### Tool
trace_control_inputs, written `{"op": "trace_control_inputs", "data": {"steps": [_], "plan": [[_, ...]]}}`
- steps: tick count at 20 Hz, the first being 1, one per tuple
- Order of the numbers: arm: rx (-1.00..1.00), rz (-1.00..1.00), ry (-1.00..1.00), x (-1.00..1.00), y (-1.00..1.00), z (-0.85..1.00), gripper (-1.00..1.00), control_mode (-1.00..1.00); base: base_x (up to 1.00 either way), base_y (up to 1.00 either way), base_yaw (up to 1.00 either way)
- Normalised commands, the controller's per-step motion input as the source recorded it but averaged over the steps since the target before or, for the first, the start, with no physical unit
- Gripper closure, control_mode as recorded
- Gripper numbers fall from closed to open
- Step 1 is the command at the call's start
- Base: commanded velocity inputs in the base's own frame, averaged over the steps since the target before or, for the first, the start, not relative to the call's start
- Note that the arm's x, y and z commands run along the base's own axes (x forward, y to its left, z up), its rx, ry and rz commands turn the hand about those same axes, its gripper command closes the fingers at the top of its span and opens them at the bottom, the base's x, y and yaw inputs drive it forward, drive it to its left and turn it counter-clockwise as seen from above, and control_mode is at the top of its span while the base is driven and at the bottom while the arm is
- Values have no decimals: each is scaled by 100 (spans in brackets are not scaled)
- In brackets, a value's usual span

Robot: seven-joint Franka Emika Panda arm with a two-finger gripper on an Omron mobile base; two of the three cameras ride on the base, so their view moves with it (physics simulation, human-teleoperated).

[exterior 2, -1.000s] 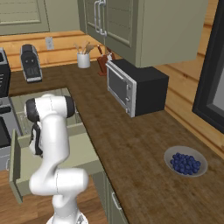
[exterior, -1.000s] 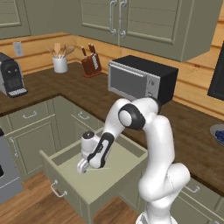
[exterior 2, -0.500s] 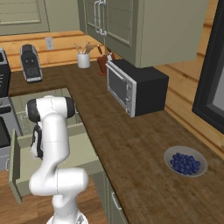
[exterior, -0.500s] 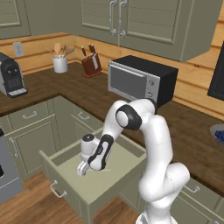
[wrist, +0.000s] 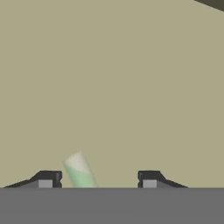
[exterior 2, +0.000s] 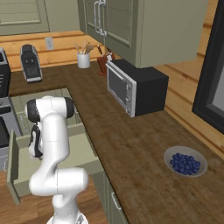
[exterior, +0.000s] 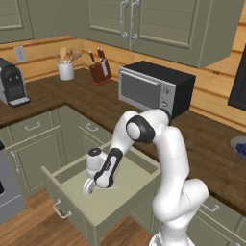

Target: Take a straw from the drawer in front and place it inside the glass cup on the dining counter.

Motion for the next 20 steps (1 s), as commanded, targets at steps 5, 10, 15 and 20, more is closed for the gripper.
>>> {"op": "trace_control_inputs", "data": {"steps": [5, 10, 15, 20], "plan": [[0, 0, 0, 8, -15, -23, 100, -100, 0, 0, 0], [0, 0, 0, 1, -11, -10, 100, -100, 0, 0, 0], [1, 0, 0, 0, -7, 0, 100, -100, 0, 0, 0], [7, 0, 0, 16, 0, 8, 100, -100, 0, 0, 0]]}}
